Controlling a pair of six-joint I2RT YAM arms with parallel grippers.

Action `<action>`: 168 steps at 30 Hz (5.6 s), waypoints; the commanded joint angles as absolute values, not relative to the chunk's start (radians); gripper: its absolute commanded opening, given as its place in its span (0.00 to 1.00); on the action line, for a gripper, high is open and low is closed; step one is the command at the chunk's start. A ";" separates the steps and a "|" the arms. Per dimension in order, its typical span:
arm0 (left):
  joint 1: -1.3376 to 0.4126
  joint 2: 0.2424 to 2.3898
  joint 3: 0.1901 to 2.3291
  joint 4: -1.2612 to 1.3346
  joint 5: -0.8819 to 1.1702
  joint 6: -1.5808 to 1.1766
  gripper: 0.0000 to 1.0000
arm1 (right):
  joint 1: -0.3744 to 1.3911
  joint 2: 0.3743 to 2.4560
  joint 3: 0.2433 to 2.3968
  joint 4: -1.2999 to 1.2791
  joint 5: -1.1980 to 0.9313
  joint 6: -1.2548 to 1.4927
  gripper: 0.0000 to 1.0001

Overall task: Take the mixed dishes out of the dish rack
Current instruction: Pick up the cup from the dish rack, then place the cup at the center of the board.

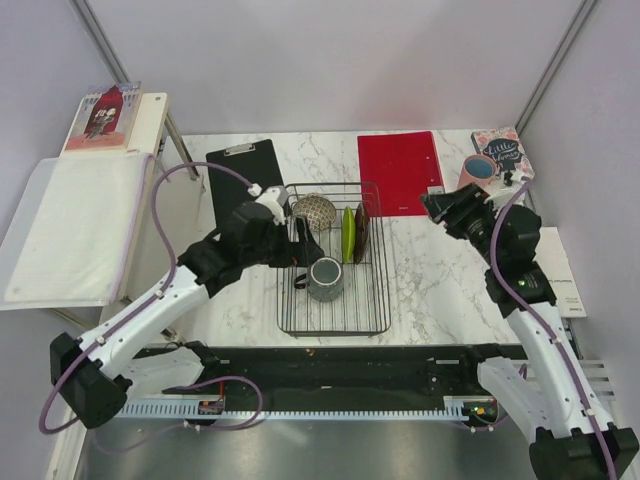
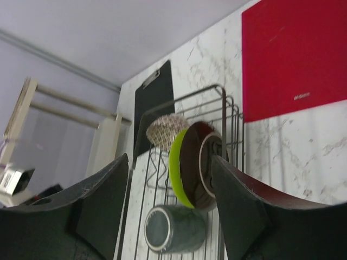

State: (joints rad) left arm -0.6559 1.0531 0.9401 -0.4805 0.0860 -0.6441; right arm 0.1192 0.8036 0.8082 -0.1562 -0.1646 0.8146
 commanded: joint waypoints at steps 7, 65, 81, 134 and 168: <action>-0.885 1.250 1.016 -0.462 -0.109 -0.262 0.99 | 0.161 0.606 0.647 -0.071 -0.405 0.698 0.70; -0.942 1.580 1.123 -0.532 -0.213 -0.150 0.96 | 0.210 0.541 0.489 -0.052 -0.437 0.718 0.70; -0.980 1.600 1.140 -0.574 -0.296 -0.143 0.72 | 0.209 0.537 0.477 -0.052 -0.433 0.723 0.71; -0.511 1.390 0.672 1.236 0.712 -1.525 0.02 | 0.210 0.466 0.604 -0.143 -0.454 0.710 0.72; -0.591 1.459 0.741 1.263 0.730 -1.546 0.02 | 0.445 0.902 0.609 0.397 -0.430 0.798 0.27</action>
State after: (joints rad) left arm -0.5892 1.4895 0.6903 1.1812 0.7189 -1.5177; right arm 0.4381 0.9154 0.5640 0.3882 -0.5140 0.8459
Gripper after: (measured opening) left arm 0.925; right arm 0.536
